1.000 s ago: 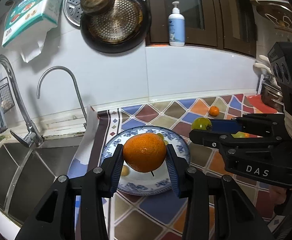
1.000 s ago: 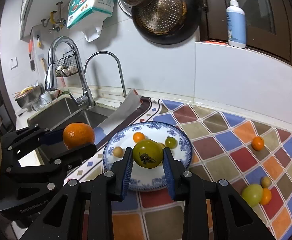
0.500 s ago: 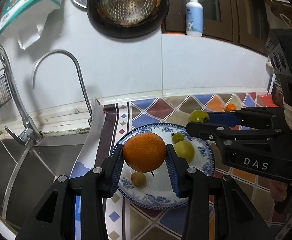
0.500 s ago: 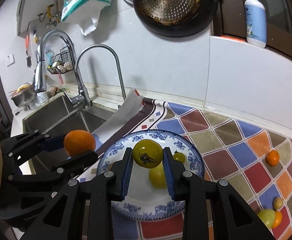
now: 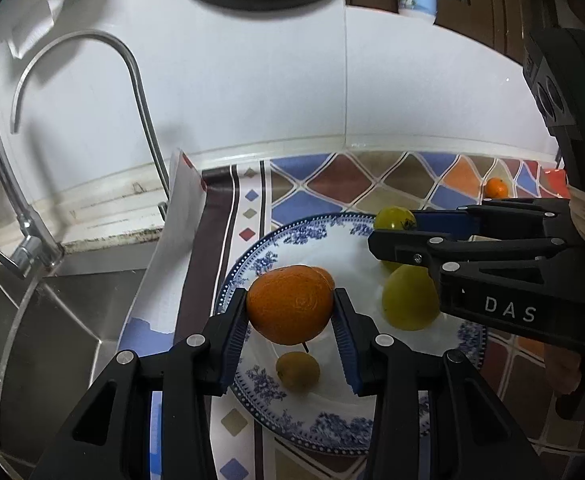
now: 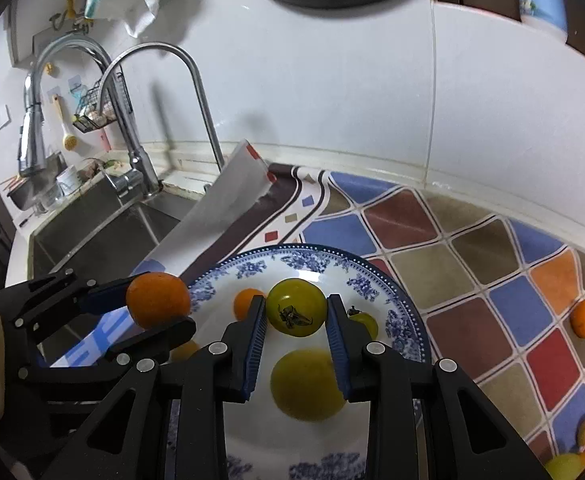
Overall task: Organize fruits
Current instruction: 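Carry both fruits over the plate and lower them, then open both tools to release the orange and green tomato on the plate, then move both tools back toward the remaining fruits on the cloth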
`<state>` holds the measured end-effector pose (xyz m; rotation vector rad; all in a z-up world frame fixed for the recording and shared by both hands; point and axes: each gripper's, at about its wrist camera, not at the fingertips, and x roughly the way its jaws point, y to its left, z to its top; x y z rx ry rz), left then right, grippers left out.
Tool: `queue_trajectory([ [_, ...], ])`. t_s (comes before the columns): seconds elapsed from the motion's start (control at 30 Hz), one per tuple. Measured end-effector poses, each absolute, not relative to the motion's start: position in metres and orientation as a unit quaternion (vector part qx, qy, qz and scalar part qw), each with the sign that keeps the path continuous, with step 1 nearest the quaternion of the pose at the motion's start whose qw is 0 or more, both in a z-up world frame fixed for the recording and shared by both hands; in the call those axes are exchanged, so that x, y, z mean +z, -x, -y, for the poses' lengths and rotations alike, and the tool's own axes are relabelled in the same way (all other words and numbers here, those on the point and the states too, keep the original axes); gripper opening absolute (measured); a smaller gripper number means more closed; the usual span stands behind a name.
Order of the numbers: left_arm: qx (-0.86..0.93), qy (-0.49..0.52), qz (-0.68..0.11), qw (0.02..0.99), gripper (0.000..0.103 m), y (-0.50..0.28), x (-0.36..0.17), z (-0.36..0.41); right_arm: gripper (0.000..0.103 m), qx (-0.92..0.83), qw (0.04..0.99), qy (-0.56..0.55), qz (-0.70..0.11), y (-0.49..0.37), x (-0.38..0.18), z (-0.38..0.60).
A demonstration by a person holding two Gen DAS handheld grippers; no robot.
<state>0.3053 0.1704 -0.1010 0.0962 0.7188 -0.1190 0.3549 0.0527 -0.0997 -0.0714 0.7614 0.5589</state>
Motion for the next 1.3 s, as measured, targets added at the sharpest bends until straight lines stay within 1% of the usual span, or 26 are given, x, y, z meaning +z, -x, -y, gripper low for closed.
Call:
queue_trajectory([
  [0.2,-0.06,-0.038,-0.37,0.926,0.041,-0.318,-0.113,-0.173,0.031,0.266,0.886,0.024,-0.378,-0.369,-0.113,-0.055],
  [0.27,-0.061,-0.031,-0.374,0.925,0.043,-0.321,-0.115,-0.175,0.032,0.265,0.884,0.019,-0.385,-0.372,-0.116,-0.055],
  [0.3,-0.06,-0.031,-0.372,0.926,0.047,-0.321,-0.115,-0.175,0.035,0.264,0.883,0.017,-0.387,-0.374,-0.117,-0.054],
  [0.33,-0.058,-0.032,-0.368,0.927,0.053,-0.32,-0.114,-0.174,0.041,0.262,0.884,0.013,-0.388,-0.374,-0.118,-0.053],
  [0.37,-0.054,-0.034,-0.366,0.929,0.055,-0.319,-0.112,-0.174,0.043,0.258,0.885,0.01,-0.387,-0.374,-0.117,-0.051],
  [0.43,-0.053,-0.033,-0.362,0.93,0.056,-0.317,-0.109,-0.174,0.044,0.253,0.889,0.011,-0.383,-0.372,-0.115,-0.049],
  [0.7,-0.045,-0.033,-0.341,0.938,0.06,-0.295,-0.089,-0.17,0.044,0.237,0.904,0.017,-0.355,-0.352,-0.093,-0.036],
  [0.8,-0.04,-0.032,-0.329,0.943,0.063,-0.284,-0.078,-0.169,0.051,0.228,0.91,0.019,-0.345,-0.341,-0.083,-0.031],
  [0.97,-0.03,-0.028,-0.31,0.95,0.069,-0.264,-0.061,-0.166,0.052,0.212,0.921,0.018,-0.325,-0.318,-0.067,-0.02],
  [1.03,-0.028,-0.028,-0.304,0.952,0.074,-0.256,-0.055,-0.163,0.059,0.208,0.925,0.019,-0.319,-0.31,-0.062,-0.016],
  [1.13,-0.027,-0.03,-0.296,0.954,0.078,-0.244,-0.047,-0.158,0.06,0.198,0.932,0.023,-0.303,-0.295,-0.052,-0.01],
  [1.2,-0.029,-0.032,-0.291,0.956,0.079,-0.235,-0.042,-0.153,0.063,0.192,0.936,0.025,-0.296,-0.285,-0.046,-0.006],
  [1.3,-0.034,-0.035,-0.283,0.958,0.081,-0.225,-0.037,-0.146,0.063,0.183,0.941,0.026,-0.282,-0.269,-0.037,0.003],
])
